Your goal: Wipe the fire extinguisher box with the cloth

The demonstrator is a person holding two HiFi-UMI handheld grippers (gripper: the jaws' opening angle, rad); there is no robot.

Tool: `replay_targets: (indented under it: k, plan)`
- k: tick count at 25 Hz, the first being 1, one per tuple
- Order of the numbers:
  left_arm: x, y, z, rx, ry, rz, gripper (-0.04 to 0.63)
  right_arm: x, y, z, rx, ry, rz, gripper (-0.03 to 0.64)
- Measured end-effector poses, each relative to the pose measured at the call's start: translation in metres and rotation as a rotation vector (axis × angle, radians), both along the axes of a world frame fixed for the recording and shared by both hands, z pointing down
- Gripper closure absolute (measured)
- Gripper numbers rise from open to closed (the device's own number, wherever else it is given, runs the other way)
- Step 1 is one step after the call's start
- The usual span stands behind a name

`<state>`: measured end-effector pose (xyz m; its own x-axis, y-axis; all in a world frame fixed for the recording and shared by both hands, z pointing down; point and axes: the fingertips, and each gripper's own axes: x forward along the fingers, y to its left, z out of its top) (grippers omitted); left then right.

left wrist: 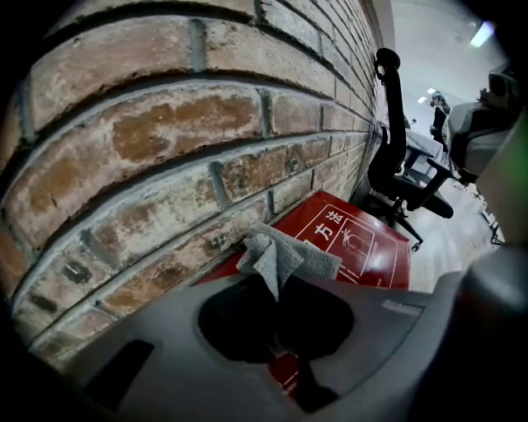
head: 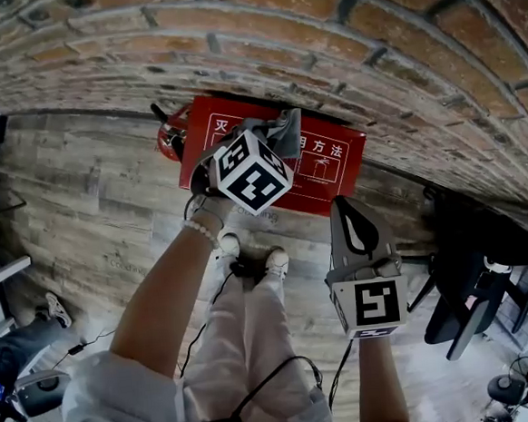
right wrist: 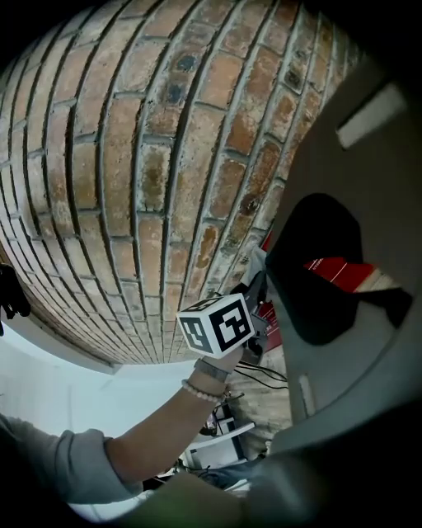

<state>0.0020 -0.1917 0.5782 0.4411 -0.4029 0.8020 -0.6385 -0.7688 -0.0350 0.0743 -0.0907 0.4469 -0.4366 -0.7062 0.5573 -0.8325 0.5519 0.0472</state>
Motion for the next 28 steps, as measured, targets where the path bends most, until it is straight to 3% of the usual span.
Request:
replay_targets:
  k: [28]
  plan:
    - [-0.133,-0.010,0.002,0.030,-0.057,-0.113,0.581,-0.078,0.004,0.002,-0.002,0.014,-0.068,0.607]
